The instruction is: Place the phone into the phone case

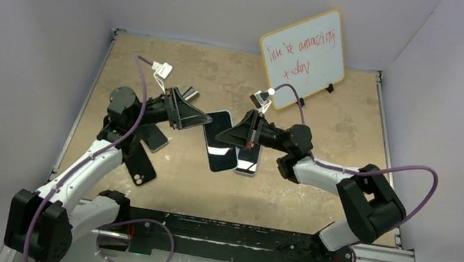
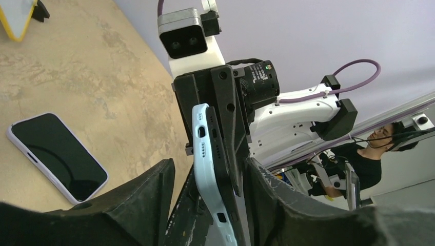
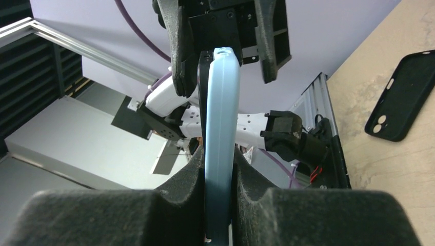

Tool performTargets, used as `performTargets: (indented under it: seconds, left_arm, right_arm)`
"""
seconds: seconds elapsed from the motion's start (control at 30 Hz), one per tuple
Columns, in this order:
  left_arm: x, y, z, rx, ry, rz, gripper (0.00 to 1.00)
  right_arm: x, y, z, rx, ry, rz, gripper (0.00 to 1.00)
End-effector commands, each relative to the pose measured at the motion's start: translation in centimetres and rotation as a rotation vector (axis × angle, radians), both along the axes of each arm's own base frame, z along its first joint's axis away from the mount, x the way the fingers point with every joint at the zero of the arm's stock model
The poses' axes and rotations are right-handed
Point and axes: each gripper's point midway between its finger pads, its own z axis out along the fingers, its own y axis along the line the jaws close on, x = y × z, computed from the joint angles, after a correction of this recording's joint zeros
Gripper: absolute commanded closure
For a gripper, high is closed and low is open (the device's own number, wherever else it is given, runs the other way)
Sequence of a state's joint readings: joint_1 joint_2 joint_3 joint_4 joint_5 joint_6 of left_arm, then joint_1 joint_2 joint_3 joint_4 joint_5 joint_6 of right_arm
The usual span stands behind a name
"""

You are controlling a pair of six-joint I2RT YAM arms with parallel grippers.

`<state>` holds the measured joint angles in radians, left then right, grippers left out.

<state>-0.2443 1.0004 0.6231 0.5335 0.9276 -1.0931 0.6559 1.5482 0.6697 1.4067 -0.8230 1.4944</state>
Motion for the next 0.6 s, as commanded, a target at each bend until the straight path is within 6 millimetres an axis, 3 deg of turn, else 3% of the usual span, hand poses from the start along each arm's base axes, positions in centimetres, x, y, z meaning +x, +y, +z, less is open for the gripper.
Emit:
performTargets:
  seconds: [0.0, 0.07, 0.2, 0.3, 0.4, 0.43, 0.53, 0.57]
  left_arm:
    - [-0.4, -0.1, 0.0, -0.011, -0.041, -0.019, 0.47]
    - [-0.5, -0.2, 0.2, -0.034, -0.038, -0.03, 0.5]
    - [0.0, -0.4, -0.3, -0.022, -0.018, -0.036, 0.98]
    - [1.1, -0.3, -1.9, 0.073, 0.022, -0.001, 1.0]
    - [1.5, 0.0, -2.5, 0.149, 0.034, 0.019, 1.0]
    - [1.5, 0.0, -2.4, 0.16, 0.034, 0.017, 1.0]
    - [1.1, 0.0, -1.3, 0.157, 0.009, 0.003, 1.0]
    - [0.9, -0.1, -0.9, 0.145, 0.009, -0.008, 0.92]
  right_arm:
    - [-1.4, -0.7, 5.0, 0.133, -0.13, 0.026, 0.89]
    - [-1.4, -0.7, 4.9, 0.13, -0.132, 0.02, 0.89]
    - [-1.3, -0.6, 4.4, 0.104, -0.132, 0.013, 0.78]
    - [-0.5, -0.1, 3.4, 0.03, -0.14, -0.022, 0.58]
    - [-0.4, 0.1, 3.8, -0.006, -0.173, -0.051, 0.5]
    - [-0.3, 0.0, 3.9, -0.013, -0.176, -0.061, 0.52]
    - [0.0, 0.0, 4.1, -0.028, -0.182, -0.087, 0.74]
    - [0.1, 0.0, 4.2, -0.026, -0.186, -0.091, 0.8]
